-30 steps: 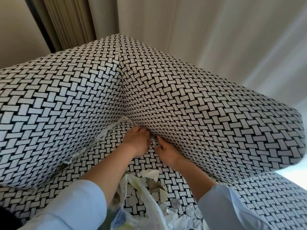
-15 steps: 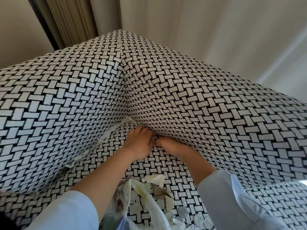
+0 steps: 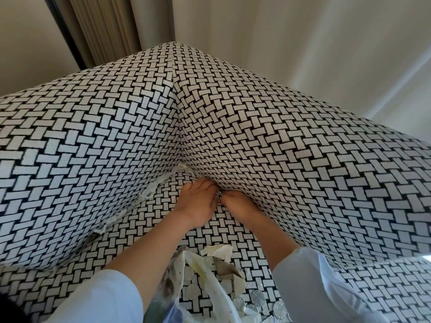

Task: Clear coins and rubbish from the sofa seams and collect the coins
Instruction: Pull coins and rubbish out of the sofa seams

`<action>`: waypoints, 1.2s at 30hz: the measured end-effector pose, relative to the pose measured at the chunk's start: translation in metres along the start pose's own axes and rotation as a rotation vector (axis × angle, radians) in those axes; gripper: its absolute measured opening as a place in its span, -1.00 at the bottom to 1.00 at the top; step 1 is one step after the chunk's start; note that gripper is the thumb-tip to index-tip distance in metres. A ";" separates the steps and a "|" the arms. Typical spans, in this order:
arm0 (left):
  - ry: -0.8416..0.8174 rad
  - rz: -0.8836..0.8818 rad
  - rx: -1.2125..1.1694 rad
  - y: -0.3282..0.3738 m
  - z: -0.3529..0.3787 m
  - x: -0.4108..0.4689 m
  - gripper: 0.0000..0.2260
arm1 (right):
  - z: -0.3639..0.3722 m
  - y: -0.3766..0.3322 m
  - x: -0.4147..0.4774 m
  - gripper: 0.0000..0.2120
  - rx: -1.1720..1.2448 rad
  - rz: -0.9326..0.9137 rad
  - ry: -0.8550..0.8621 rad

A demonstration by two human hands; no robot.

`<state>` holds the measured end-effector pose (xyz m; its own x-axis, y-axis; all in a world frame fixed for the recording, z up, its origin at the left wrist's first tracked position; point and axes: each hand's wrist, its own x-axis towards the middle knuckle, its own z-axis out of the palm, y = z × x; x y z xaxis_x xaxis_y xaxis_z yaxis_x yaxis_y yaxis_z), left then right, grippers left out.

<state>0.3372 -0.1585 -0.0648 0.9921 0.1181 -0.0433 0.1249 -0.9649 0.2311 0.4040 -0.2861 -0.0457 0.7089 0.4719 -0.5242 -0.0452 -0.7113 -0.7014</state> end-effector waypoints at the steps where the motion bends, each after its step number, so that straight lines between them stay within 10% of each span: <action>1: 0.008 0.000 -0.002 0.000 0.000 0.000 -0.63 | 0.001 0.002 -0.002 -0.77 -0.036 -0.006 0.047; 23: 0.092 -0.011 -0.149 0.003 -0.001 -0.018 -0.64 | 0.014 0.024 -0.029 -0.90 0.137 -0.303 0.422; 32: -0.083 -0.077 -0.054 0.015 -0.019 -0.022 -0.44 | 0.000 0.007 -0.072 -0.76 0.383 -0.296 0.038; 36: -0.114 -0.100 0.001 0.020 -0.025 -0.017 -0.40 | -0.005 0.009 -0.076 -0.78 0.144 -0.285 0.349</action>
<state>0.3228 -0.1743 -0.0351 0.9665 0.1868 -0.1761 0.2234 -0.9498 0.2190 0.3537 -0.3310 -0.0102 0.9002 0.4170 -0.1251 0.1055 -0.4877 -0.8666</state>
